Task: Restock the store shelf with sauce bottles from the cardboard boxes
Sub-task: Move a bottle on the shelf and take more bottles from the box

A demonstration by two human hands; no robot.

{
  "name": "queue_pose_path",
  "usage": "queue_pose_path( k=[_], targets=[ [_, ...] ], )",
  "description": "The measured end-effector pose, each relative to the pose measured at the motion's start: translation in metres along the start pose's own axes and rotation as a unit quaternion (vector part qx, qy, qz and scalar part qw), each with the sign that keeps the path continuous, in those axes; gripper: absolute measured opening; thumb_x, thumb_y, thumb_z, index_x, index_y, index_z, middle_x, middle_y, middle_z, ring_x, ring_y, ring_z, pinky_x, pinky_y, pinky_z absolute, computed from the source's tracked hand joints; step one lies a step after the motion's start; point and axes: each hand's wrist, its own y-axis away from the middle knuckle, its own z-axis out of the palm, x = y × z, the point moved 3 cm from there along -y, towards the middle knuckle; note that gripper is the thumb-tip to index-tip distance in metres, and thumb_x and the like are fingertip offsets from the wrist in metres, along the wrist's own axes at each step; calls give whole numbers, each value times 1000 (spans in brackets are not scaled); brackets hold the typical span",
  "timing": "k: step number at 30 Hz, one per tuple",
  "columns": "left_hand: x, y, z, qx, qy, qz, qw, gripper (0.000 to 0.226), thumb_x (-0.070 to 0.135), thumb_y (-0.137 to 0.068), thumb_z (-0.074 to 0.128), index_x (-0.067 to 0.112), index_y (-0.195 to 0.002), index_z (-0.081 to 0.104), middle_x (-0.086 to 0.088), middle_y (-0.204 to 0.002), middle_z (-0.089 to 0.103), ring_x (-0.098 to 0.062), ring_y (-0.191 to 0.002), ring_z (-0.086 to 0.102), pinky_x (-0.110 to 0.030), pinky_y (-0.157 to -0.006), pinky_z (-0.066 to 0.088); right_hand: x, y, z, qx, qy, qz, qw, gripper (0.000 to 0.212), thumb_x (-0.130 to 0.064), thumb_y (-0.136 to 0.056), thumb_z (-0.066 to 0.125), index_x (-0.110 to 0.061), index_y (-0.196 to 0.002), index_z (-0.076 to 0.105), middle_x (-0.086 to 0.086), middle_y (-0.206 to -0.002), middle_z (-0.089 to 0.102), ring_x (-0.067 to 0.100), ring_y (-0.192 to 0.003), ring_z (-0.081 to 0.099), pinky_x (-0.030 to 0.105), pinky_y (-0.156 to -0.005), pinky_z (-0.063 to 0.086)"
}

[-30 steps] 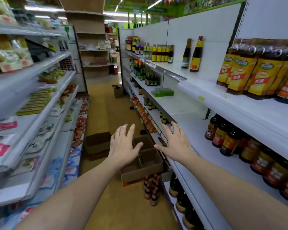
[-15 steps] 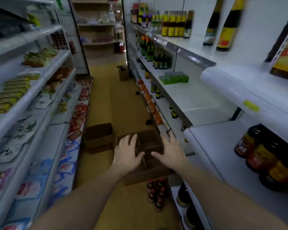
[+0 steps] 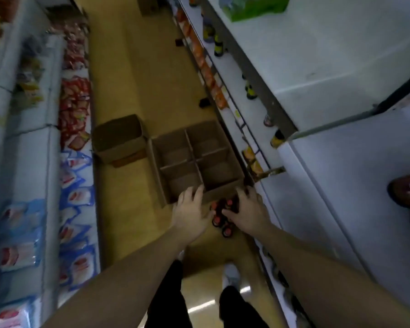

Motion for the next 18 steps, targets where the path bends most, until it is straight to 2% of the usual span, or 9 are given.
queue_pose_path(
  k=[3, 7, 12, 15, 18],
  targets=[
    [-16, -28, 45, -62, -7, 22, 998, 82, 52, -100, 57, 17, -163, 19, -13, -166, 21, -34, -151, 22, -40, -121, 25, 21, -23, 40, -20, -17, 53, 998, 94, -61, -90, 65, -22, -162, 19, 17, -166, 18, 38, -150, 23, 46, -119, 32],
    [-49, -65, 103, -114, -25, 42, 992, 85, 52, -97, 60, 18, -163, 19, -13, -164, 25, -33, -146, 30, -42, -115, 31, 47, -45, 98, -7, -44, 124, 991, 95, -61, -86, 67, -17, -160, 27, 20, -156, 36, 40, -143, 34, 45, -111, 34],
    [-105, -118, 193, -177, -35, 51, 982, 86, 52, -97, 61, 21, -163, 16, -11, -168, 19, -32, -150, 25, -46, -115, 34, 96, -83, 201, -52, -63, 203, 976, 95, -55, -92, 68, -18, -164, 18, 16, -164, 25, 36, -150, 26, 44, -118, 24],
    [-139, -134, 250, -196, -27, 47, 979, 93, 55, -94, 64, 20, -164, 14, -14, -168, 20, -36, -149, 28, -54, -113, 41, 129, -108, 261, -43, -103, 268, 957, 100, -60, -88, 69, -14, -162, 21, 22, -160, 30, 42, -148, 30, 52, -119, 30],
    [-171, -144, 305, -211, -35, 48, 976, 97, 58, -92, 65, 19, -164, 13, -14, -167, 22, -36, -149, 31, -57, -109, 45, 157, -134, 309, -60, -114, 274, 953, 100, -57, -90, 69, -11, -162, 18, 22, -165, 24, 40, -151, 24, 51, -121, 28]
  ],
)
